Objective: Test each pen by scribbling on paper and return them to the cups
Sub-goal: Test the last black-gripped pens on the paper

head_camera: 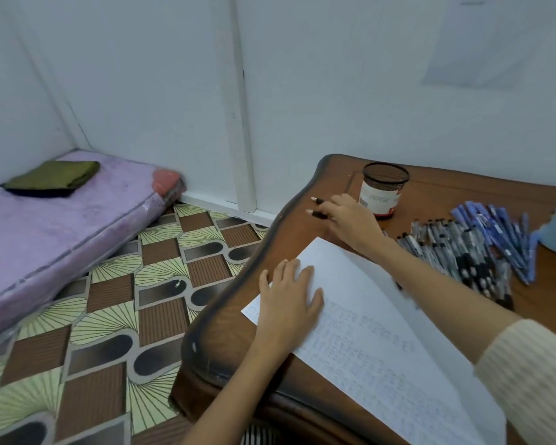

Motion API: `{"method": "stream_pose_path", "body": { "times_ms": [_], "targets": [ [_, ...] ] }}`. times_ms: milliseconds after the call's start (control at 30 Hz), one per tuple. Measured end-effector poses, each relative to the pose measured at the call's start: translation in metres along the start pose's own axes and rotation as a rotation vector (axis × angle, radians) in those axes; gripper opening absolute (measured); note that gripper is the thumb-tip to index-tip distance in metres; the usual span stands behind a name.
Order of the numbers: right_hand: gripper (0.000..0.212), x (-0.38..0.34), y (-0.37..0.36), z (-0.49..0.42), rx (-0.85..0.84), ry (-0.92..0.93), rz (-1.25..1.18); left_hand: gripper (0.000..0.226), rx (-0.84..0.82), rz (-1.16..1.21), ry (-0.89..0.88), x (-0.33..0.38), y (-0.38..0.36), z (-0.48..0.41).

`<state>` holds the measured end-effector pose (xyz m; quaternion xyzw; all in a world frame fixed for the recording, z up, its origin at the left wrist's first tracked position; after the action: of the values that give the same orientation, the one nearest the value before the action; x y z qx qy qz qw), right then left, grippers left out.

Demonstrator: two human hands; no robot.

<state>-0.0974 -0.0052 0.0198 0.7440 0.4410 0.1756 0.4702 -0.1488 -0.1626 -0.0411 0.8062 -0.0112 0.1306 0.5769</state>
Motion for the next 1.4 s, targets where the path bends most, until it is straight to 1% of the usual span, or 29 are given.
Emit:
{"method": "stream_pose_path", "body": {
  "times_ms": [33, 100, 167, 200, 300, 400, 533, 667, 767, 933, 1000, 1067, 1133, 1167, 1200, 1233, 1300, 1333, 1400],
  "targets": [
    [0.021, 0.002, 0.012, 0.004, 0.068, -0.041, -0.115, 0.042, 0.033, 0.052, -0.006, -0.001, 0.003, 0.0],
    [0.02, 0.003, 0.038, 0.013, 0.146, -0.115, -0.298, 0.024, 0.19, 0.129, -0.068, 0.004, 0.021, 0.002],
    [0.018, -0.001, 0.061, 0.027, 0.178, -0.172, -0.409, 0.022, 0.287, 0.11, -0.118, 0.009, 0.033, 0.005],
    [0.017, -0.001, 0.071, 0.037, 0.191, -0.207, -0.468, 0.023, 0.287, 0.08, -0.134, 0.012, 0.034, 0.006],
    [0.016, -0.005, 0.094, 0.08, 0.248, -0.29, -0.673, 0.017, 0.222, 0.003, -0.158, 0.017, 0.034, 0.01],
    [0.016, -0.017, 0.114, 0.128, 0.296, -0.319, -0.775, 0.027, 0.106, 0.015, -0.147, 0.02, 0.026, 0.013],
    [0.024, -0.033, 0.129, 0.181, 0.344, -0.366, -0.812, 0.027, 0.052, 0.016, -0.131, 0.025, 0.024, 0.023],
    [0.026, -0.045, 0.126, 0.216, 0.285, -0.393, -0.801, 0.038, -0.091, 0.018, -0.045, 0.025, 0.014, 0.037],
    [0.024, -0.045, 0.128, 0.223, 0.273, -0.413, -0.807, 0.046, -0.181, -0.024, -0.045, 0.025, 0.005, 0.045],
    [0.021, -0.048, 0.121, 0.224, 0.165, -0.415, -0.819, 0.048, -0.207, -0.058, -0.054, 0.026, 0.002, 0.044],
    [0.02, -0.044, 0.122, 0.227, 0.184, -0.425, -0.832, 0.051, -0.219, -0.063, -0.062, 0.026, 0.001, 0.044],
    [0.021, -0.032, 0.122, 0.231, 0.226, -0.492, -0.893, 0.061, -0.242, -0.035, -0.062, 0.026, 0.0, 0.045],
    [0.033, -0.018, 0.119, 0.238, 0.253, -0.593, -0.98, 0.077, -0.251, -0.01, -0.05, 0.025, 0.0, 0.046],
    [0.042, -0.013, 0.117, 0.243, 0.268, -0.634, -1.017, 0.079, -0.248, -0.014, -0.04, 0.024, 0.0, 0.046],
    [0.047, -0.009, 0.114, 0.249, 0.289, -0.669, -1.048, 0.073, -0.242, -0.023, -0.024, 0.022, 0.0, 0.045],
    [0.044, -0.007, 0.112, 0.255, 0.319, -0.694, -1.07, 0.064, -0.233, -0.027, -0.004, 0.021, 0.0, 0.045],
    [0.025, -0.006, 0.108, 0.264, 0.356, -0.726, -1.126, 0.055, -0.216, -0.023, 0.023, 0.019, 0.001, 0.044],
    [0.018, -0.008, 0.105, 0.267, 0.356, -0.743, -1.198, 0.054, -0.213, -0.024, 0.028, 0.019, 0.001, 0.043],
    [0.02, -0.014, 0.1, 0.269, 0.353, -0.766, -1.414, 0.054, -0.215, -0.025, 0.027, 0.02, 0.0, 0.043]
  ]
}}
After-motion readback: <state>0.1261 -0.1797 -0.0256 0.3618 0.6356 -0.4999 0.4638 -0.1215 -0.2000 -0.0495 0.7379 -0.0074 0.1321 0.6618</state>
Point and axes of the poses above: each hand's wrist, its own z-axis away from the middle knuckle, its own y-axis out of the back of the hand, x = y × z, the point moved 8 cm from there along -z, towards the middle knuckle, and after that the axes turned 6 degrees about -z, right-handed, at the moved point
